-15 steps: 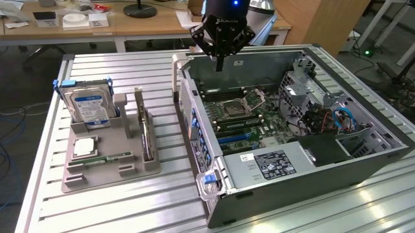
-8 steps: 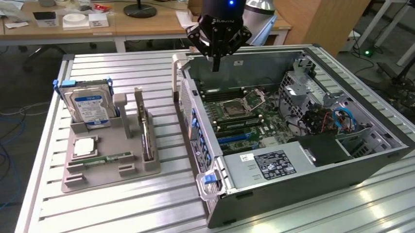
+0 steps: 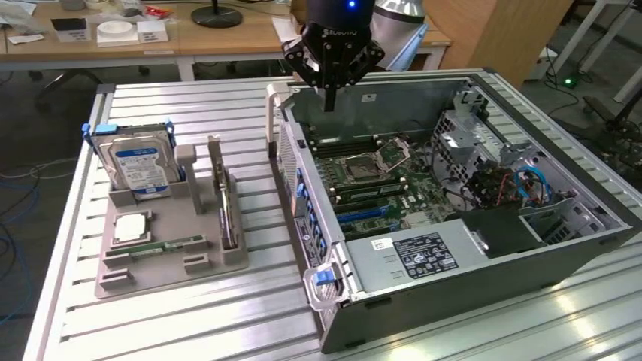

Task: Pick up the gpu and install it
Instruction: 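Reach for the gpu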

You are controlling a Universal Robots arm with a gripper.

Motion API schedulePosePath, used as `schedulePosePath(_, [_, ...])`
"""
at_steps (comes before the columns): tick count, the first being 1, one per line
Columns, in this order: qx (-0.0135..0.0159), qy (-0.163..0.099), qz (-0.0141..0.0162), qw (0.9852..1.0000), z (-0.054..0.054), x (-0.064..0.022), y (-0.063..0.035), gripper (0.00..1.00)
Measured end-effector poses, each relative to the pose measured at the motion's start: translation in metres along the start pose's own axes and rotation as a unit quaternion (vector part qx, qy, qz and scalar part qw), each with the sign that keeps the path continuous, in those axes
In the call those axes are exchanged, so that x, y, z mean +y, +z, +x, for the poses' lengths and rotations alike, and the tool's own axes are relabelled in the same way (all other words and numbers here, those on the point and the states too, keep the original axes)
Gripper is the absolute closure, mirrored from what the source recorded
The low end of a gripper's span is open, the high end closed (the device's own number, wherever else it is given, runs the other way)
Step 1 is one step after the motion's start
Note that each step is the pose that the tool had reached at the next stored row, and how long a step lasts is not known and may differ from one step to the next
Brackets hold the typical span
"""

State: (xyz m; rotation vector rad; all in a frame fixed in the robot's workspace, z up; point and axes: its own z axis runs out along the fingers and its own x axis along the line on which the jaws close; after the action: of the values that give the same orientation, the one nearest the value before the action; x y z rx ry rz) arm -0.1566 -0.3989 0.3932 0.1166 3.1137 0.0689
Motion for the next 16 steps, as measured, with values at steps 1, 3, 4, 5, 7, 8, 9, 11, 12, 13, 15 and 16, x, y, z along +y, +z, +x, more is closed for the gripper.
schedulePosePath(1, [0.0,0.0,0.0,1.0,0.001,-0.0001,0.0,0.89])
schedulePosePath(3, [0.0,0.0,0.0,1.0,0.003,-0.0002,0.0,0.89])
schedulePosePath(4, [0.0,0.0,0.0,1.0,0.003,-0.0003,-0.0001,0.89])
schedulePosePath(5, [0.0,0.0,0.0,1.0,0.004,-0.0003,-0.0001,0.89])
schedulePosePath(7, [0.0,0.0,0.0,1.0,0.006,-0.0005,-0.0001,0.89])
schedulePosePath(8, [0.0,0.0,0.0,1.0,0.007,-0.0005,-0.0001,0.89])
schedulePosePath(9, [0.0,0.0,0.0,1.0,0.008,-0.0006,-0.0002,0.89])
schedulePosePath(11, [0.0,0.0,0.0,1.0,0.01,-0.0007,-0.0002,0.89])
schedulePosePath(12, [0.0,0.0,0.0,1.0,0.01,-0.0008,-0.0002,0.89])
schedulePosePath(13, [0.0,0.0,0.0,1.0,0.011,-0.0008,-0.0002,0.89])
schedulePosePath(15, [0.0,0.0,0.0,1.0,0.013,-0.001,-0.0003,0.89])
schedulePosePath(16, [0.0,0.0,0.0,1.0,0.014,-0.0011,-0.0003,0.89])
